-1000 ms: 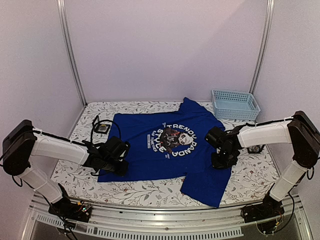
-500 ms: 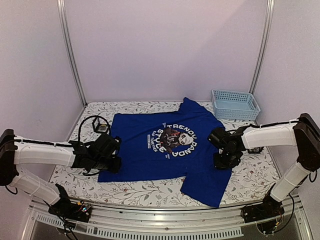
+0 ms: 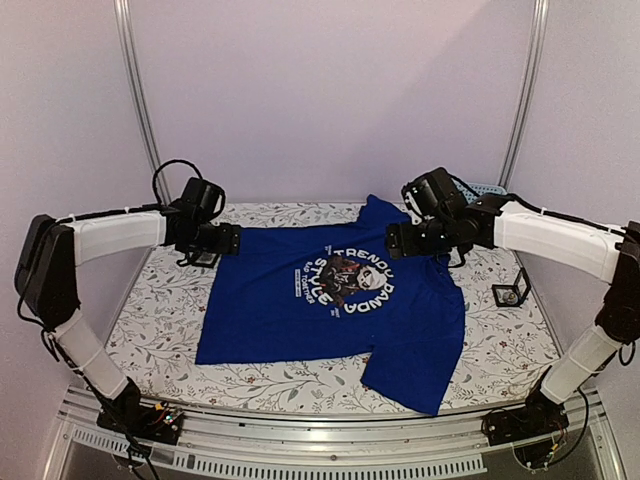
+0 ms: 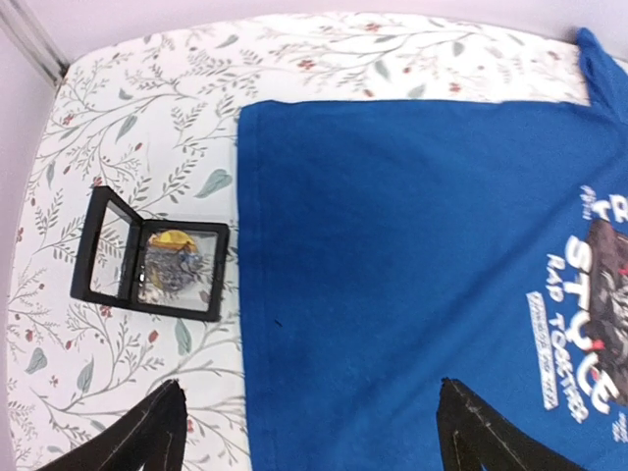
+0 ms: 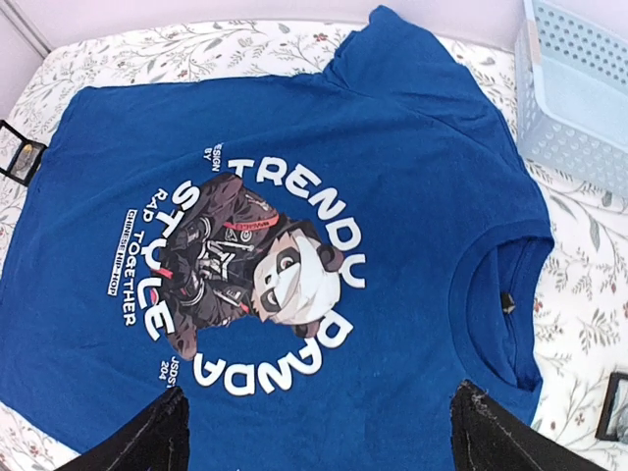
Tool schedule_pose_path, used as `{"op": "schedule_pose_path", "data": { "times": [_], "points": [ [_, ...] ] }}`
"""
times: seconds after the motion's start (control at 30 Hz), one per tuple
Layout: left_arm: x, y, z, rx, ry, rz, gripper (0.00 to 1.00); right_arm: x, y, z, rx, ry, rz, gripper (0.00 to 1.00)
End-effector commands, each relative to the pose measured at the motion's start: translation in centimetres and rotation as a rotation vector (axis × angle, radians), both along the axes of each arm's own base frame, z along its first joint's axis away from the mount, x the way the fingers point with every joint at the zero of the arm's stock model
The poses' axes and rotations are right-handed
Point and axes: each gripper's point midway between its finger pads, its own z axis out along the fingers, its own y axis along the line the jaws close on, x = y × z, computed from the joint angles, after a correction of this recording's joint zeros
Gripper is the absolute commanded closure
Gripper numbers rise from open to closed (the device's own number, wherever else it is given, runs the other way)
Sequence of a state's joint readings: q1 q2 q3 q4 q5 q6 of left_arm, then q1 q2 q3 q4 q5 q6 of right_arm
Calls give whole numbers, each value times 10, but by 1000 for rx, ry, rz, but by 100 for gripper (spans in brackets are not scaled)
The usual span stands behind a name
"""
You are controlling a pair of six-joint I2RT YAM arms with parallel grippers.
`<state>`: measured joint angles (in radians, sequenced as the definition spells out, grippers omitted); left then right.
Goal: Pin the brooch onto the clothing
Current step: Pick up the brooch from the brooch box.
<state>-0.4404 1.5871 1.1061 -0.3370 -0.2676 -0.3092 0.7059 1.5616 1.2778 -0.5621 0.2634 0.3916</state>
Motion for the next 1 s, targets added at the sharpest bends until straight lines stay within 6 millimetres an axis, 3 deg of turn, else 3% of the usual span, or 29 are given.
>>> {"op": "schedule_pose_path", "data": {
  "times": [0.0, 0.2, 0.4, 0.53, 0.97],
  "points": [
    [25, 34, -39, 33, 133, 50, 12, 23, 13, -12, -90, -47, 82, 9],
    [69, 61, -60, 56, 150, 112, 16, 29, 23, -54, -158, 22, 155, 8],
    [100, 91, -91, 98, 204, 172, 23, 34, 18, -76, -222, 48, 153, 9],
    [104, 100, -102, 104, 226, 184, 26, 36, 19, -85, -232, 58, 156, 9],
    [99, 96, -134, 92, 275, 161, 24, 39, 25, -94, -246, 74, 187, 10]
  ]
}}
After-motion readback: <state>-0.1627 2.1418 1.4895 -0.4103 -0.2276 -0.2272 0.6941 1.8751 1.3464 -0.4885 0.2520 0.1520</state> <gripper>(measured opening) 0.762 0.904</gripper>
